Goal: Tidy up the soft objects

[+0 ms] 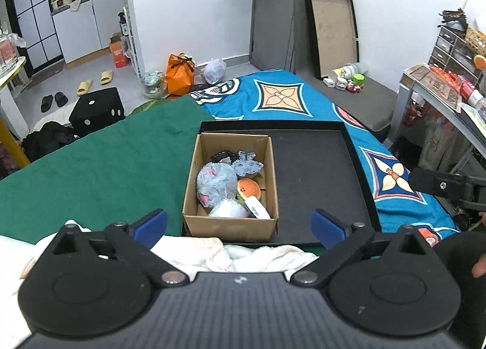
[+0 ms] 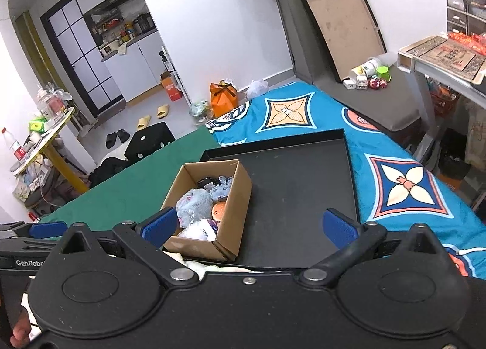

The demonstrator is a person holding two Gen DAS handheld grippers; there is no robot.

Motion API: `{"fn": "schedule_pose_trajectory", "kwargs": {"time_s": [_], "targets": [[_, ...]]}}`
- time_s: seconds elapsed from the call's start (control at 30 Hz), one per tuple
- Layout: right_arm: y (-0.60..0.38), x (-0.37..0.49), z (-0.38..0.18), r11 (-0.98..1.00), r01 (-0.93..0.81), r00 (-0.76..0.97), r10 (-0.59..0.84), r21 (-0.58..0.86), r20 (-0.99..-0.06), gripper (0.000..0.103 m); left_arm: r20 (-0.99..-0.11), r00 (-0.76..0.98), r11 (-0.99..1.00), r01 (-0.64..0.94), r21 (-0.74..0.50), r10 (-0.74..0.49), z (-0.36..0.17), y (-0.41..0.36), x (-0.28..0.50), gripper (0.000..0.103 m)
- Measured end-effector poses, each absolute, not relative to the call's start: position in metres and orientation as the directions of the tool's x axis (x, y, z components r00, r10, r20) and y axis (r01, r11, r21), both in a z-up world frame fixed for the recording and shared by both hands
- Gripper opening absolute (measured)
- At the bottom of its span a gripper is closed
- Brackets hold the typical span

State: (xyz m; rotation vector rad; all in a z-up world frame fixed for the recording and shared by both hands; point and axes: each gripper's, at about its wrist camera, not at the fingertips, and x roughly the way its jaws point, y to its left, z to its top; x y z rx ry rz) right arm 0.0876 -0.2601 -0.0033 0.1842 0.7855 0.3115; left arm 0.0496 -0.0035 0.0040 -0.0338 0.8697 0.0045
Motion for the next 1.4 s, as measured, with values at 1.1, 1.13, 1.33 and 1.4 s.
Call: {"fn": "schedule_pose_trajectory", "kwargs": {"time_s": [1.1, 1.13, 1.33, 1.4], "targets": [[-0.27, 0.011, 0.024, 0.94, -0.249, 0.714, 0.34, 0.232, -0.612, 0.103, -0.69, 0.723, 0.997, -0.024, -0.07, -0.031, 0.036, -0.012, -0.036, 0.102], [-0.27, 0.009, 0.024, 0.94, -0.251, 0.715, 0.34, 0.23, -0.611, 0.103, -0.688, 0.725, 0.997, -0.024, -0.069, -0.03, 0.036, -0.012, -0.037, 0.102], [-0.271, 0.0, 0.026, 0.94, -0.257, 0.72, 0.342, 0.226, -0.604, 0.103, -0.668, 0.744, 0.998, -0.039, -0.057, -0.009, 0.038, -0.012, -0.049, 0.102], [-0.271, -0.002, 0.026, 0.94, -0.258, 0.721, 0.341, 0.223, -0.603, 0.103, -0.663, 0.749, 0.998, -0.041, -0.055, -0.006, 0.038, -0.013, -0.053, 0.102]]}}
